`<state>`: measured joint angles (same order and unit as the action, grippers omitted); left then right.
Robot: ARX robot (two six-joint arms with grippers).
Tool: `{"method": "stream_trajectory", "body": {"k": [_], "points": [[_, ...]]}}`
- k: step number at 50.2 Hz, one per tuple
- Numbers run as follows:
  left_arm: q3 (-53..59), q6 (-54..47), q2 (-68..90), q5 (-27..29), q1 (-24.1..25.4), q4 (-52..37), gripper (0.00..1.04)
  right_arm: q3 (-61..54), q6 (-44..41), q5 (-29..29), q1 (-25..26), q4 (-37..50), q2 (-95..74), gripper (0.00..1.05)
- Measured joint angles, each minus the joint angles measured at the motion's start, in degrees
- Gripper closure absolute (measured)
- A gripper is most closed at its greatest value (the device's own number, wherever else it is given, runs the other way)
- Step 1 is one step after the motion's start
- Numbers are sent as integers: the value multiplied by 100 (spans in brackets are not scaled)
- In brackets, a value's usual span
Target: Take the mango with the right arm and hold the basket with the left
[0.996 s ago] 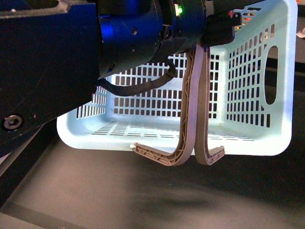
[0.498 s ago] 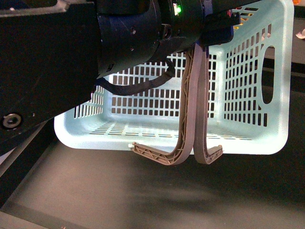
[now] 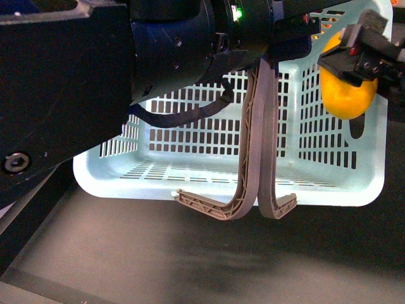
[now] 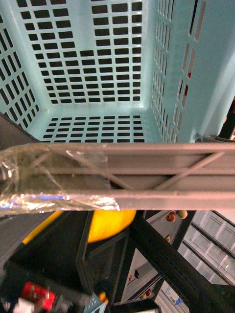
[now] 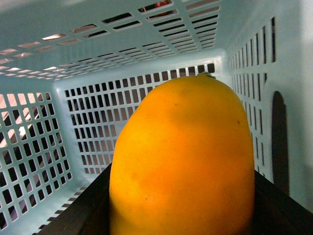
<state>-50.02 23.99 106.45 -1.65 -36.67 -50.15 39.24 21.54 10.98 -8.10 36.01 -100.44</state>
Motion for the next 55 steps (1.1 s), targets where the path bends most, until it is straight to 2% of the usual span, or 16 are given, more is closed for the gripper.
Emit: {"method": "stream_trajectory", "body": {"k": [3, 6, 17, 27, 38, 55], "points": [[0, 0, 0, 0, 0, 0, 98, 50, 20, -31, -55, 39, -122, 42], [0, 0, 0, 0, 0, 0, 98, 66, 63, -42, -90, 76, -188, 32], [2, -11, 0, -22, 0, 0, 98, -11, 208, 61, -83, 221, 103, 6], [33, -26, 15, 11, 2, 11, 98, -404, 232, 284, 136, 52, 1134, 8], [33, -35, 15, 20, -4, 11, 98, -894, 227, 278, 614, -457, 2435, 8], [33, -28, 15, -4, -7, 11, 98, -1956, -168, 199, 1648, -1926, 4986, 8]]}}
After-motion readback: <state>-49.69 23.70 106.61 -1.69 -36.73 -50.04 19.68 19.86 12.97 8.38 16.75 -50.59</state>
